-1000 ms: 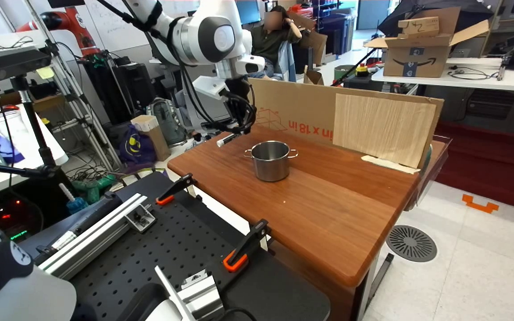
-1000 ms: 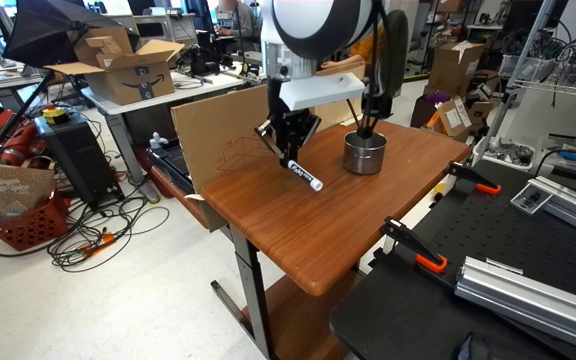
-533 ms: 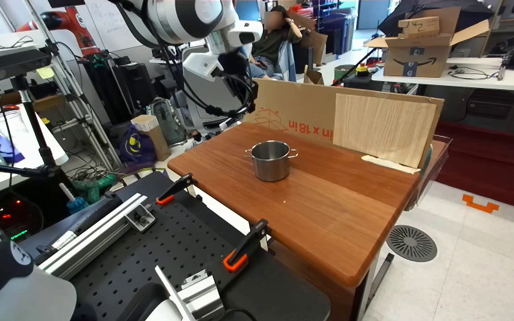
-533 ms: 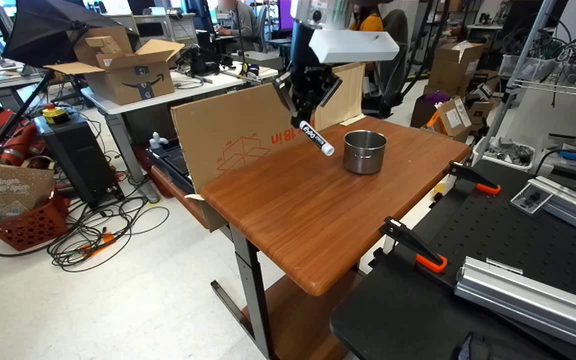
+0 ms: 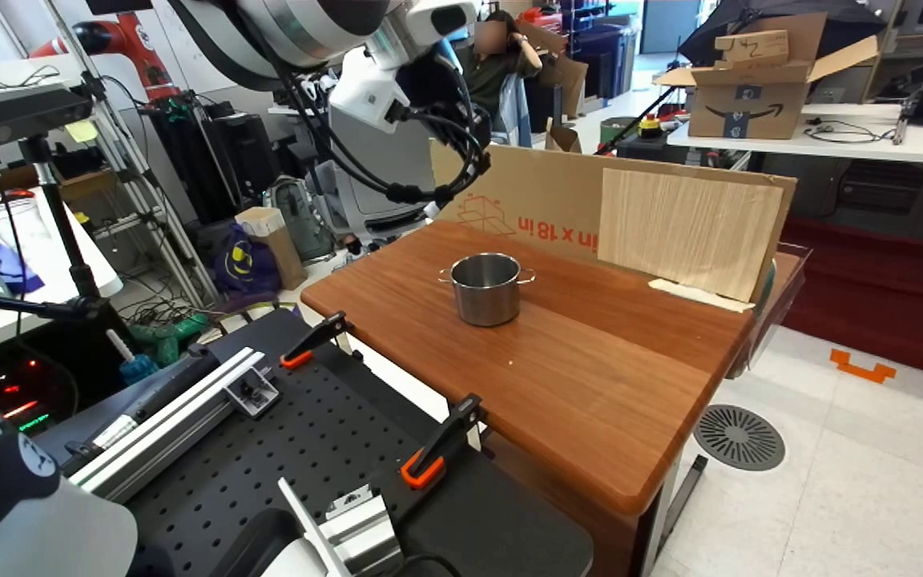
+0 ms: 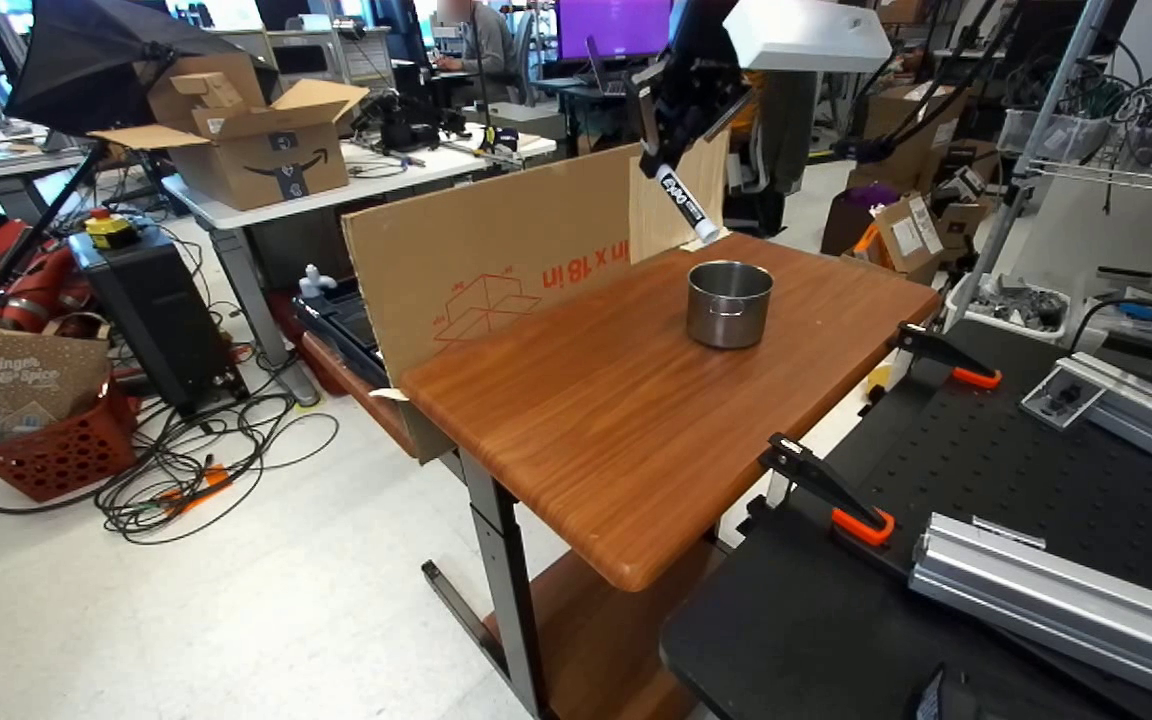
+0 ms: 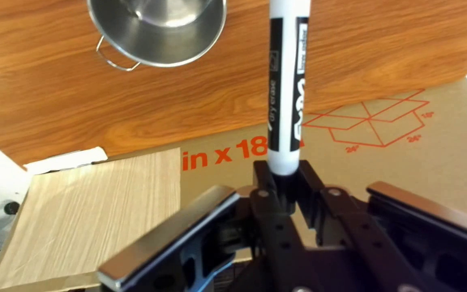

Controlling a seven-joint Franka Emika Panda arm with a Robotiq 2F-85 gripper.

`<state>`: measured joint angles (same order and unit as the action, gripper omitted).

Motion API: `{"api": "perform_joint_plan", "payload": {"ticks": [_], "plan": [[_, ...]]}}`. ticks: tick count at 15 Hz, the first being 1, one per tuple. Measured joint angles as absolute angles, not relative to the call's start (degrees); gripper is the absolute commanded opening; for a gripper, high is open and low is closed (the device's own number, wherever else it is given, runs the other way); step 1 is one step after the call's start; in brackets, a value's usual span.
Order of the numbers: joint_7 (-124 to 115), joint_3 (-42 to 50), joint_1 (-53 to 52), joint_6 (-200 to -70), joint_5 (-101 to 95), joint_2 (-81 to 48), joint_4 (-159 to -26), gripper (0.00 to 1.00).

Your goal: Put the marker in the pot

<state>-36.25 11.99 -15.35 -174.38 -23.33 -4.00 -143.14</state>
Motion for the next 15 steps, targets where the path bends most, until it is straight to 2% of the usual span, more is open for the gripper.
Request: {"api": "perform_joint_plan", "payload": {"ticks": [5, 15], "plan": [[-45.21, 17.23, -15.12, -177.25, -36.51, -3.25, -143.38, 0.05], [-62.36, 21.33, -15.17, -181.29, -56.46, -3.96, -142.85, 0.05]]}}
